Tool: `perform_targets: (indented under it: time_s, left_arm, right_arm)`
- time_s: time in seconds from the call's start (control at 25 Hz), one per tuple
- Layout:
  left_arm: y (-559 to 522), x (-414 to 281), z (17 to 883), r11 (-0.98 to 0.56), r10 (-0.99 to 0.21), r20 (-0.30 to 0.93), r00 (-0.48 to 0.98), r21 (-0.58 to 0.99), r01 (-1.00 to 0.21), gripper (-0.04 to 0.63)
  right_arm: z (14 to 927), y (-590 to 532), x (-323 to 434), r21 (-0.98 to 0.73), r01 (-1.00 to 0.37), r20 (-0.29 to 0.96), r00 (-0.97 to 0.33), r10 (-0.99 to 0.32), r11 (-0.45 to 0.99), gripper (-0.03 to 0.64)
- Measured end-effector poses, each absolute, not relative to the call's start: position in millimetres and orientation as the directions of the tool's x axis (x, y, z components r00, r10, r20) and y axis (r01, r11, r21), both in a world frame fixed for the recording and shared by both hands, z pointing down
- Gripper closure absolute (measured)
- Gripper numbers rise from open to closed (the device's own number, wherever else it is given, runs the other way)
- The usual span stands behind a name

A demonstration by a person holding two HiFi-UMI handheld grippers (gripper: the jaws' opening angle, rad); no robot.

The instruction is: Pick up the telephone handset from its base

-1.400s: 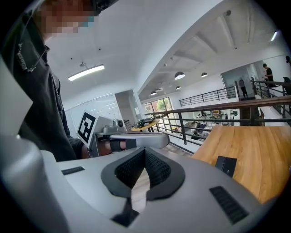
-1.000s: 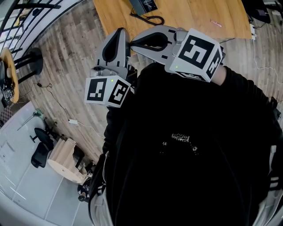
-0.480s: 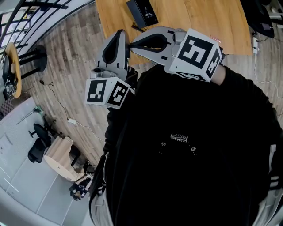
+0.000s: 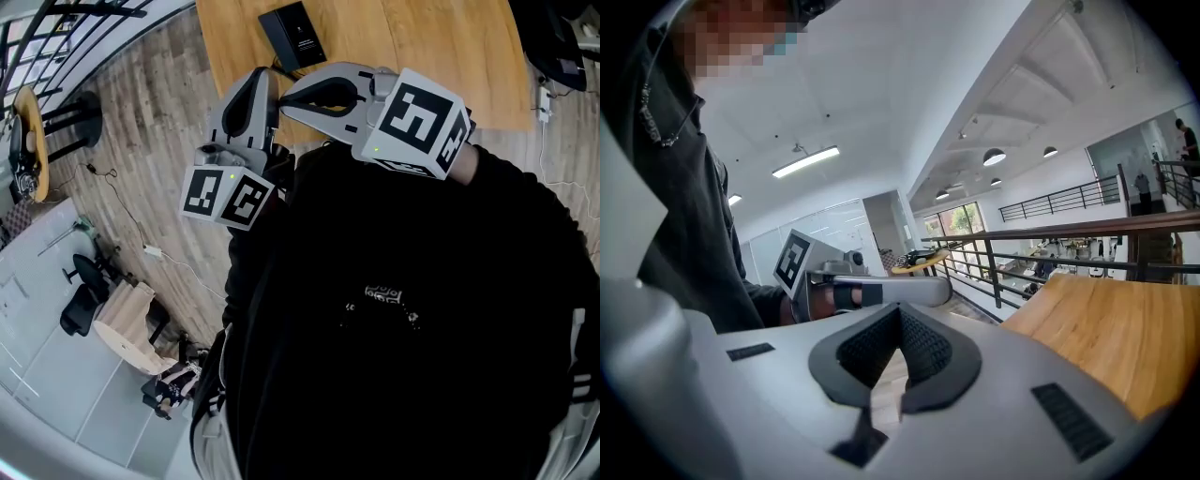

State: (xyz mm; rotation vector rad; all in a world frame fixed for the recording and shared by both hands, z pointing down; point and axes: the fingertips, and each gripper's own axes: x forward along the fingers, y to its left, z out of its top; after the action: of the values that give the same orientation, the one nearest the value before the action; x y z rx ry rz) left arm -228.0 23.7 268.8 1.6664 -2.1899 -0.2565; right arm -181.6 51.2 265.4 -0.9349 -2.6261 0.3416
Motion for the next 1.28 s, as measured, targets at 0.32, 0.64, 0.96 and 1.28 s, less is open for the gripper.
perform_targets:
  time_s: [0.32,0.64,0.96,1.28]
  left_arm:
    - [-8,-226,281,0.302,-0.945,0.241,-0.22,0.386,-0.872,0.589]
    - [-7,-249,325,0.262,-0.937,0.324,-0.13,0.404,-0.876,0.589]
    - [-9,-257,430,0.178,-0.86,0.503,0.088,0.456,-0.872,0.589]
    - [-4,-293,464,0.139,-0.84,0.511,0.181,0.526,-0.839,0.563]
  right_arm:
    - [267,18,-161,-0.391,0.555,0.181,-0.736,0.653,0.734,0.598]
    - [272,9,-145,-0.437,0.544,0.141,-0.745,0.652,0.716,0.598]
    - [253,17,-146,-0.373,0.55,0.129,-0.766,0.629,0.747,0.598]
    - [255,23,-179,-0.385,0.473,0.152,-0.814,0.56,0.792,0.598]
